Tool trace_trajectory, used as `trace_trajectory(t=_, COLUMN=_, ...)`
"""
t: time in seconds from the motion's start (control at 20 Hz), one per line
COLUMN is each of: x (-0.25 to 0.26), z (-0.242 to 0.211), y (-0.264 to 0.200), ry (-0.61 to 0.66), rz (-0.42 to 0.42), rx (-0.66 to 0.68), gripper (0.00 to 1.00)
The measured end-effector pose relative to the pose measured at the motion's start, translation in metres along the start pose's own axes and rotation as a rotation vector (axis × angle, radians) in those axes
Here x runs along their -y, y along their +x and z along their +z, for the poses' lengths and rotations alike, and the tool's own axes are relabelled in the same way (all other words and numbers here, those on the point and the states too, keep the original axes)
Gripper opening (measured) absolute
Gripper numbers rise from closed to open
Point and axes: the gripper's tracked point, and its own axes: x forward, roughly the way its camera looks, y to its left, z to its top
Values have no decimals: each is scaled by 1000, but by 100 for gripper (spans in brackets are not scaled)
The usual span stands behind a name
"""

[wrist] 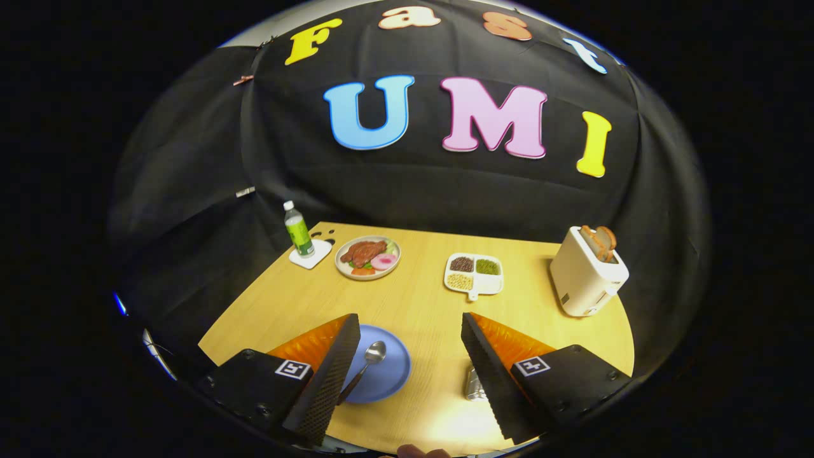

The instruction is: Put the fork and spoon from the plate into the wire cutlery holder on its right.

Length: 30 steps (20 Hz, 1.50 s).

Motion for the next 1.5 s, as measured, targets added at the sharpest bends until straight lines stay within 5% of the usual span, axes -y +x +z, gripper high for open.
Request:
trace_trajectory(t=0.6, x=-56, z=-172, y=78, ry=28, rz=26, rx=-482, gripper=99)
trace_trajectory(t=0.75, x=-60, z=-188, y=91, ry=24, rz=11, rx=-522, gripper=86)
trace_trajectory(t=0.9, x=-67, z=-203, y=97, ry=65, rz=12, rx=-575, gripper=84)
trace_trajectory(t=1.1, x=-68, z=-215, y=105, ry=95, rz=-5, rx=-614, gripper=61)
trace_trajectory(t=1.25, x=-72, z=-219, y=106, ry=123, rz=9, rx=-639, gripper=32)
trace_trajectory(t=1.5, x=-73, z=-219, y=107, ry=183, rz=81, rx=-664, gripper=12)
